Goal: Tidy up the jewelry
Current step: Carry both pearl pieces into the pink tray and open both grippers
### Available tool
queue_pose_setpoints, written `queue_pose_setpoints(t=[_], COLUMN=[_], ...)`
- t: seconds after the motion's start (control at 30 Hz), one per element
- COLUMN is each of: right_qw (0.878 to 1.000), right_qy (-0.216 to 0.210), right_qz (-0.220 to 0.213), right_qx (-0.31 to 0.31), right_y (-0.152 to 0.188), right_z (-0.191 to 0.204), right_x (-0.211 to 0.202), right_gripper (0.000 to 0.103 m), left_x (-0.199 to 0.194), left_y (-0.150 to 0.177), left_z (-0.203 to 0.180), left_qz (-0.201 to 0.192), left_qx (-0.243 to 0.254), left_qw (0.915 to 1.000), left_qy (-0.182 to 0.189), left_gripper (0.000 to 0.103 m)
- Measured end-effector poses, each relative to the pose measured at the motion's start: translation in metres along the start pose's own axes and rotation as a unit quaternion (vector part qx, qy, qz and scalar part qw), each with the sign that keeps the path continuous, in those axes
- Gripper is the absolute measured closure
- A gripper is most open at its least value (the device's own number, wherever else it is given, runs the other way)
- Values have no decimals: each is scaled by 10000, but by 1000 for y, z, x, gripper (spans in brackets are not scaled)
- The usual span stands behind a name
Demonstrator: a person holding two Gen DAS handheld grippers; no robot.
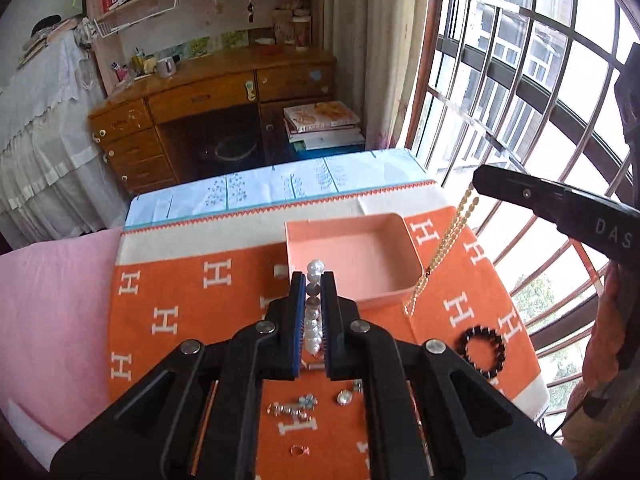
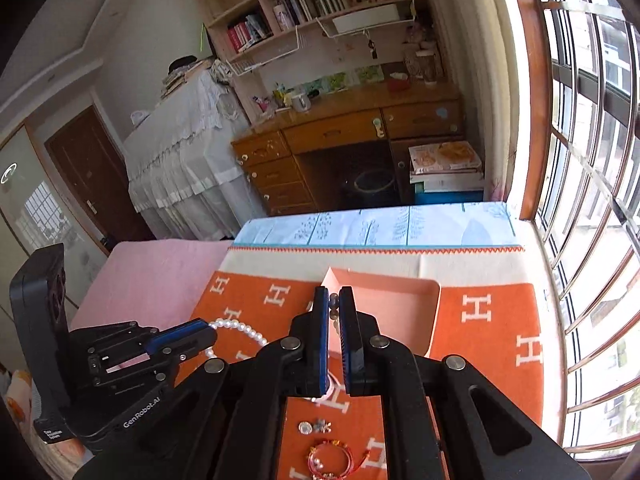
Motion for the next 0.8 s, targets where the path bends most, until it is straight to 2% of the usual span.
queue_pose_setpoints(t=[0.13, 0.23, 0.43, 0.5, 0.53, 0.57, 0.6, 0.63, 0.67, 0.8], right_qw=[9998, 9996, 9980, 9963, 9954, 9946, 9938, 9933, 9933, 9938], right_qy=[93, 164, 299, 379, 398, 398, 410, 440, 471, 577], right_qz=[-93, -39, 420, 657, 753, 834, 895, 923, 887, 830], right_qx=[149, 232, 372, 413, 432, 476, 509, 537, 566, 468], right_y=[-29, -41, -31, -20, -8, -2, 6, 17, 19, 43], right_z=[-15, -28, -51, -58, -59, -63, -64, -66, -69, -69], right_x=[5, 16, 65, 86, 97, 105, 111, 117, 118, 124], right_gripper=[98, 98, 98, 97, 94, 86, 79, 66, 59, 58], left_x=[37, 77, 149, 168, 172, 176, 174, 173, 169, 153], left_y=[-27, -30, -9, 5, 11, 15, 20, 21, 23, 28], left_z=[-13, -19, -18, -16, -13, -12, -9, -8, -7, -8], left_qz=[-4, 193, 775, 1060, 1139, 1158, 1095, 1038, 1030, 1051], left_qx=[-18, 1, 28, -14, -39, -32, -35, -41, -41, -53], left_qw=[10000, 9998, 9969, 9943, 9934, 9931, 9938, 9945, 9946, 9943], left_qy=[26, -16, -168, -124, -133, -162, -170, -143, -72, 144], left_gripper=[98, 98, 96, 87, 76, 65, 62, 60, 60, 58])
Point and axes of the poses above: each gripper's, at about its wrist camera, not at the fingertips, and x roughly the way its jaws point, z to its left, y to its underside, the point moved 7 cm from there along x, roughly the way its jaws point, and after that the axes turned 15 degrees about -x, right-handed, at the moved point
